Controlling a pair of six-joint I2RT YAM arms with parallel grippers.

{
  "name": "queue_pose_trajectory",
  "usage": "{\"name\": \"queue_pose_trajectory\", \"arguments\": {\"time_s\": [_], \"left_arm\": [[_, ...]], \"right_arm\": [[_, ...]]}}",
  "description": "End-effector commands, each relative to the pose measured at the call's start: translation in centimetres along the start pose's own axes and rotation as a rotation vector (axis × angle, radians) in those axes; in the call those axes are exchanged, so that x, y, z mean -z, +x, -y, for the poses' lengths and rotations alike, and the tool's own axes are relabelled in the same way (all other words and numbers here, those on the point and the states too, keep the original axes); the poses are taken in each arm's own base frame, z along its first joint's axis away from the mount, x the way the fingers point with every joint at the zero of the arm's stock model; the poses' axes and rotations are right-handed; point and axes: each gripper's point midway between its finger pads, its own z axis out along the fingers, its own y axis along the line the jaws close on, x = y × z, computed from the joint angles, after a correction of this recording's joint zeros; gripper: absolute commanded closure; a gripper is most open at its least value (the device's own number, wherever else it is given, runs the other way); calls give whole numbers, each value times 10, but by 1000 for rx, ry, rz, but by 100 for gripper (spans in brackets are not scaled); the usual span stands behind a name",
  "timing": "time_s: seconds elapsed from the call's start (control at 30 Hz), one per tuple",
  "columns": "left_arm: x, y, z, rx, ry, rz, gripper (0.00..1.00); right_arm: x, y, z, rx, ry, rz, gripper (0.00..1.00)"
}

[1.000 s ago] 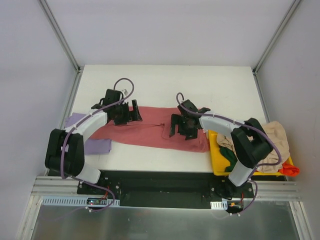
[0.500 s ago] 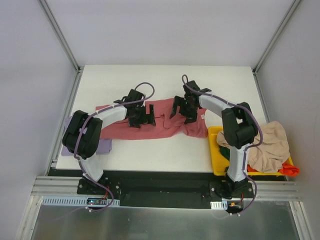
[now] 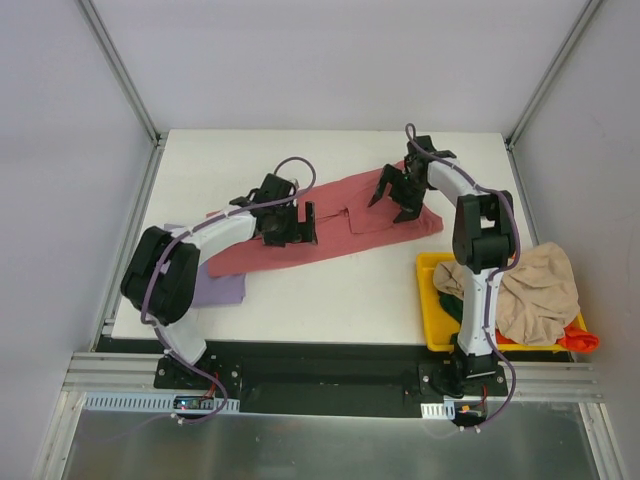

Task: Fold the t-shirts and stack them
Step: Rotate the tshirt 90 degrees

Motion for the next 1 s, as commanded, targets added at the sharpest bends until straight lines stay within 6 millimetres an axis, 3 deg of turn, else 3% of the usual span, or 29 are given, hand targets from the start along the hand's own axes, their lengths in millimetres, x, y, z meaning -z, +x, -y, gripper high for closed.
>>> {"name": "queue_pose_trajectory", "arguments": {"time_s": [0.0, 0.13, 0.2, 0.3, 0.53, 0.67, 0.97], "left_arm": [[54, -22, -37, 9, -205, 216, 1], [97, -11, -123, 329, -402, 315, 1], [107, 0, -170, 523, -485, 351, 1], [111, 9, -212, 647, -590, 355, 1], [94, 36, -267, 836, -731, 233, 1], [93, 50, -287, 950, -714, 167, 1], [123, 73, -320, 1097, -804, 180, 1]], "right_arm": [[-7, -11, 33, -3, 66, -29, 4], [3, -23, 37, 16, 103, 18, 4], [8, -26, 41, 8, 104, 23, 4], [10, -27, 45, 3, 105, 21, 4], [17, -29, 55, 5, 123, 23, 4], [23, -34, 71, -10, 140, 25, 4], [31, -51, 99, -34, 159, 31, 4]]}}
